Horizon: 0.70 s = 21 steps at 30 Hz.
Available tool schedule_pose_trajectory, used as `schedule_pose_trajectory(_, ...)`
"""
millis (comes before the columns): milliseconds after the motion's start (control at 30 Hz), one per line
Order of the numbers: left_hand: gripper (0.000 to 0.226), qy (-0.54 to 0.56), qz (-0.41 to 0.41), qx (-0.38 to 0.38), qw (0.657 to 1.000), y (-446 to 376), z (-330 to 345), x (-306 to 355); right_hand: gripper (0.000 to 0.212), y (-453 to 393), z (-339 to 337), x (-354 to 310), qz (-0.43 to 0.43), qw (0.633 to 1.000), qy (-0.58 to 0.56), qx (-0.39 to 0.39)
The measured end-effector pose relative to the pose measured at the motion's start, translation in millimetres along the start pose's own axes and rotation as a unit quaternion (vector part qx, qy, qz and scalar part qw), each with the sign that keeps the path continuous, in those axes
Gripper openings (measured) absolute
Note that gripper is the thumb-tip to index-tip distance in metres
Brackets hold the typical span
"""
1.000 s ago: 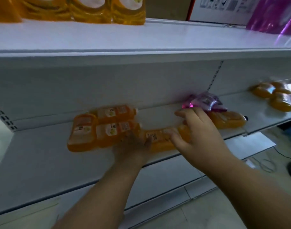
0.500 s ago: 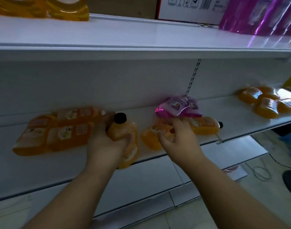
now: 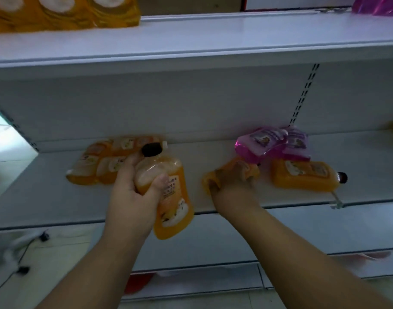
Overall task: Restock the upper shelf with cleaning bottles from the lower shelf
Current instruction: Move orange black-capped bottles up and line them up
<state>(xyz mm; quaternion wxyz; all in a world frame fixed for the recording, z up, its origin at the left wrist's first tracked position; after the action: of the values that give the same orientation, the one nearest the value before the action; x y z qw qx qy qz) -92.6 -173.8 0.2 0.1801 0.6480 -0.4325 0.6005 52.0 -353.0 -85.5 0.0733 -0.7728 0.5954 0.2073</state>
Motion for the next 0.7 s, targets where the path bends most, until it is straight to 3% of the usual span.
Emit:
schedule_pose_trajectory(100,0.06,0.016,-0.033,0.012,0.999,-2.0,-15.5,-7.4,0.036,12.1,2.9,-18.4,-0.038,0.999,-0.006,0.026)
schedule_pose_trajectory(167,0.062,0.023,-0.051,0.013,0.998,-3.7,-27.0,-13.9,0.039,14.7,6.9,-29.4,-0.016,0.999,0.001,0.028)
schedule_pose_trajectory(333,0.042,0.066,-0.099,-0.005,0.993,-6.7,-60.2,-26.8,0.103,2.9,9.7,-41.8,0.087,0.993,-0.081,-0.009)
schedule_pose_trajectory(433,0.036,0.107,-0.141,-0.027,0.984,-5.2,-77.4,-40.6,0.12,-4.3,12.2,-54.1,0.082,0.993,-0.078,-0.03)
schedule_pose_trajectory(533,0.069,0.119,-0.155,-0.046,0.98,-4.2,-94.4,-50.0,0.128,-2.6,14.8,-65.4,0.08,0.992,-0.095,0.016)
schedule_pose_trajectory(700,0.067,0.151,-0.141,-0.085,0.975,-5.8,-110.3,-57.9,0.117,24.4,11.7,-79.6,0.027,0.968,-0.201,0.15)
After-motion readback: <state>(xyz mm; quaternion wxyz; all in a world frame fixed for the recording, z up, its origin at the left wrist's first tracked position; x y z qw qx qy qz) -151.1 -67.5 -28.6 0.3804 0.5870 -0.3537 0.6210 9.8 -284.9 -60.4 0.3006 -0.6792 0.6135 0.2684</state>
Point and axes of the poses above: each hand's wrist, its own y-axis away from the middle knuckle, its own z-axis out of the palm, x = y × z, the point moved 7 cm from there along -y, towards the middle knuckle, and after that the axes turned 8 degrees about -y, right-handed, at the moved point
